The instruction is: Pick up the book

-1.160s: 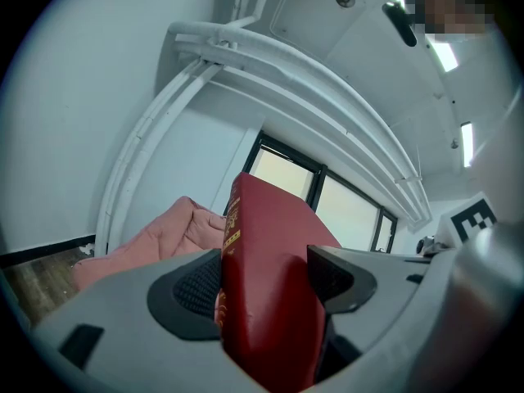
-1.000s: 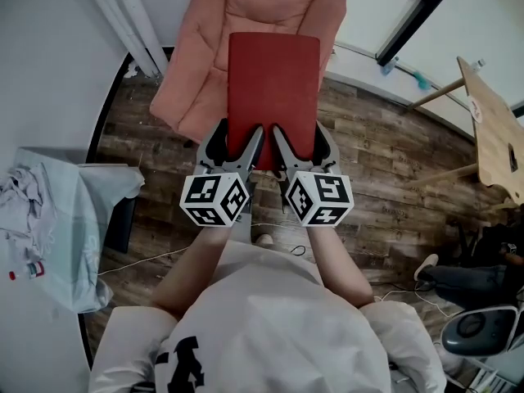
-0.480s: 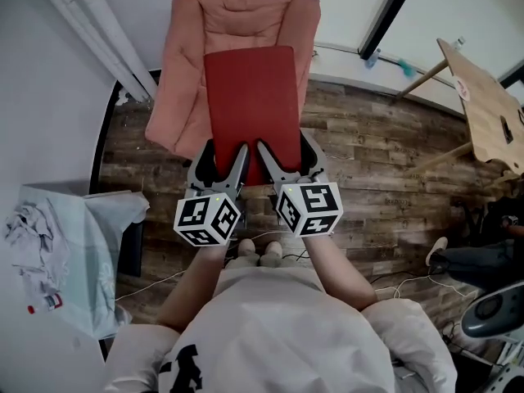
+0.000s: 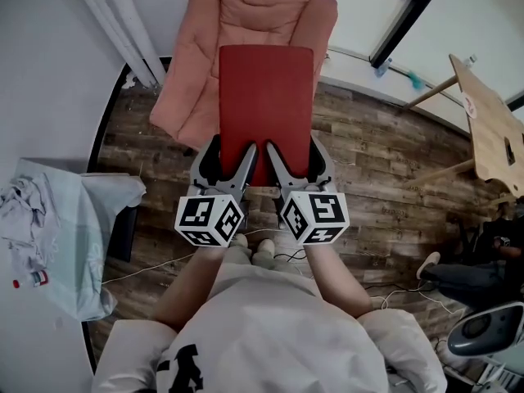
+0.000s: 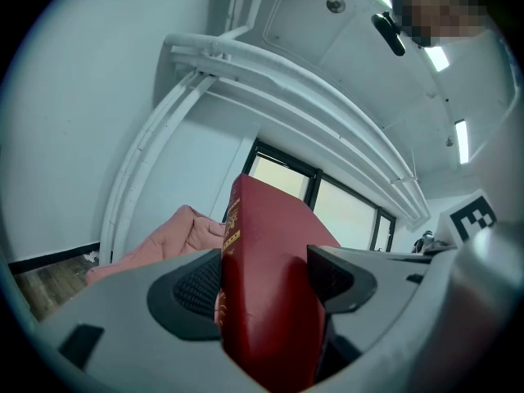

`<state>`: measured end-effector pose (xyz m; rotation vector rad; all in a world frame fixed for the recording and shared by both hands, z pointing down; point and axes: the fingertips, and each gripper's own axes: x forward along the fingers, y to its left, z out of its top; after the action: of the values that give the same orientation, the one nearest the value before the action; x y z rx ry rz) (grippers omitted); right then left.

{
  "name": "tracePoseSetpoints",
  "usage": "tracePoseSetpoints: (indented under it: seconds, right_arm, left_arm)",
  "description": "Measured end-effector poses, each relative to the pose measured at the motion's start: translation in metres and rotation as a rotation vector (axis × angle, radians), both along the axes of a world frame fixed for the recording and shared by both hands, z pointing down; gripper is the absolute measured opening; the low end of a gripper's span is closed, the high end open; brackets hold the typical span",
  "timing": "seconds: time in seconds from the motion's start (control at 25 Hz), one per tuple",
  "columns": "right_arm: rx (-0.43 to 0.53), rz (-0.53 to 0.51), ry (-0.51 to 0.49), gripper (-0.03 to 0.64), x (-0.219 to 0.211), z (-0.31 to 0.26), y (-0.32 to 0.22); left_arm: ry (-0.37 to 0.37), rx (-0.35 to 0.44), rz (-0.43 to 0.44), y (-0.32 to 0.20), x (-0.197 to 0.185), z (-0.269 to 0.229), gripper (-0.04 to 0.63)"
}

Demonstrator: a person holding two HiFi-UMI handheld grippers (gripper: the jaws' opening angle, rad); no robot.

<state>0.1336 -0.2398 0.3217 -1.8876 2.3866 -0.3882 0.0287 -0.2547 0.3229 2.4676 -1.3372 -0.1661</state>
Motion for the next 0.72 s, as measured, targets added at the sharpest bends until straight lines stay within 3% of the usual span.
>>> tracePoseSetpoints:
  seconds: [0.48, 0.72]
  right_arm:
    - [0.014, 0.013, 0.017, 0.339, -0.008, -0.004, 0.031]
    - [0.014, 0.027, 0.019, 0.339, -0.032, -0.007, 0.071]
  left_arm:
    - [0.022, 0.029, 0.003, 0.030, -0.008, -0.003, 0.314]
    - [0.029, 0.032, 0.015, 0.068, -0.032, -0.006, 0.314]
